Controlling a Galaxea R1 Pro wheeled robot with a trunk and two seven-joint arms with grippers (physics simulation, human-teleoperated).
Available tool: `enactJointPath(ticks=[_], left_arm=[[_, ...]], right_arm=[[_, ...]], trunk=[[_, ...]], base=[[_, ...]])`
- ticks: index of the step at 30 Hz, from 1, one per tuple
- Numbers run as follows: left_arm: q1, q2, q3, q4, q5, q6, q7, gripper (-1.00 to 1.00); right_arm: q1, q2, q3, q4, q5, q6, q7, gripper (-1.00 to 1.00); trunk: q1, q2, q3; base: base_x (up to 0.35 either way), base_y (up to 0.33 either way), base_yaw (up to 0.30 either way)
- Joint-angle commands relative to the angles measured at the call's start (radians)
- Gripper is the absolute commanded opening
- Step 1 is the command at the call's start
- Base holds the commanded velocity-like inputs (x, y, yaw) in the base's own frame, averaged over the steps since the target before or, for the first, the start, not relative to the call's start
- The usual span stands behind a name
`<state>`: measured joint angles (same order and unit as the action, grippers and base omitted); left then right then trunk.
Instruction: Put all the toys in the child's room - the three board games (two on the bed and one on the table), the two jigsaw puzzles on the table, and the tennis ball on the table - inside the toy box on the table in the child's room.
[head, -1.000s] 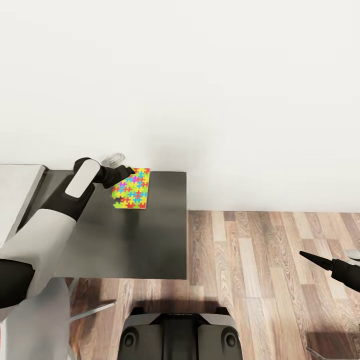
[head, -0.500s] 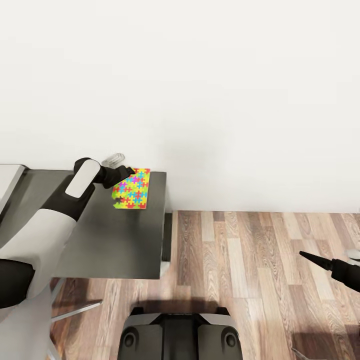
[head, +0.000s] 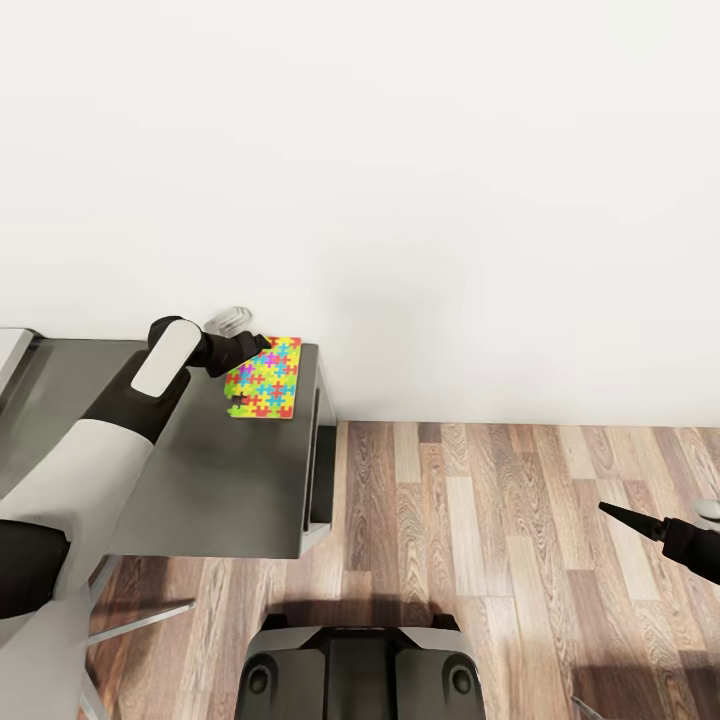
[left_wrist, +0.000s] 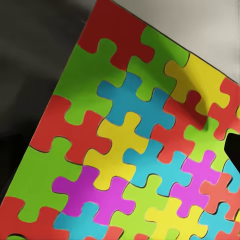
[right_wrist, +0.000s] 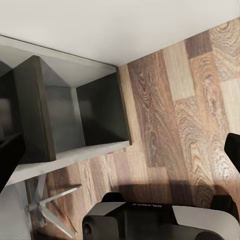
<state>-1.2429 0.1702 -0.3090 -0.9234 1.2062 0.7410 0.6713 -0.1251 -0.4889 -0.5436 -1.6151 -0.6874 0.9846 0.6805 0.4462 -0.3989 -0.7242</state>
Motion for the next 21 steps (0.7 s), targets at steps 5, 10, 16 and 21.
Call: enactJointPath(ticks=[5, 10, 16, 21], left_arm=[[0.001, 0.000, -0.004, 0.025, 0.038, -0.009, 0.009, 1.00], [0.001, 0.000, -0.004, 0.025, 0.038, -0.009, 0.010, 1.00], [0.004, 0.000, -0.004, 0.024, 0.038, -0.009, 0.009, 1.00], [0.007, 0.000, -0.004, 0.023, 0.038, -0.009, 0.008, 1.00]], right_arm=[[-0.001, 0.000, -0.001, 0.000, 0.003, 0.005, 0.005, 1.00], [-0.001, 0.001, -0.002, 0.000, 0.003, 0.005, 0.005, 1.00], [-0.001, 0.001, -0.001, 0.000, 0.003, 0.005, 0.005, 1.00], [-0.001, 0.001, -0.001, 0.000, 0.003, 0.005, 0.005, 1.00]], trunk=[[0.004, -0.001, -0.001], [0.004, -0.001, -0.001], [0.004, -0.001, -0.001], [0.004, -0.001, -0.001]], base=[[0.000, -0.014, 0.000], [0.000, -0.013, 0.000], [0.000, -0.100, 0.000], [0.000, -0.101, 0.000]])
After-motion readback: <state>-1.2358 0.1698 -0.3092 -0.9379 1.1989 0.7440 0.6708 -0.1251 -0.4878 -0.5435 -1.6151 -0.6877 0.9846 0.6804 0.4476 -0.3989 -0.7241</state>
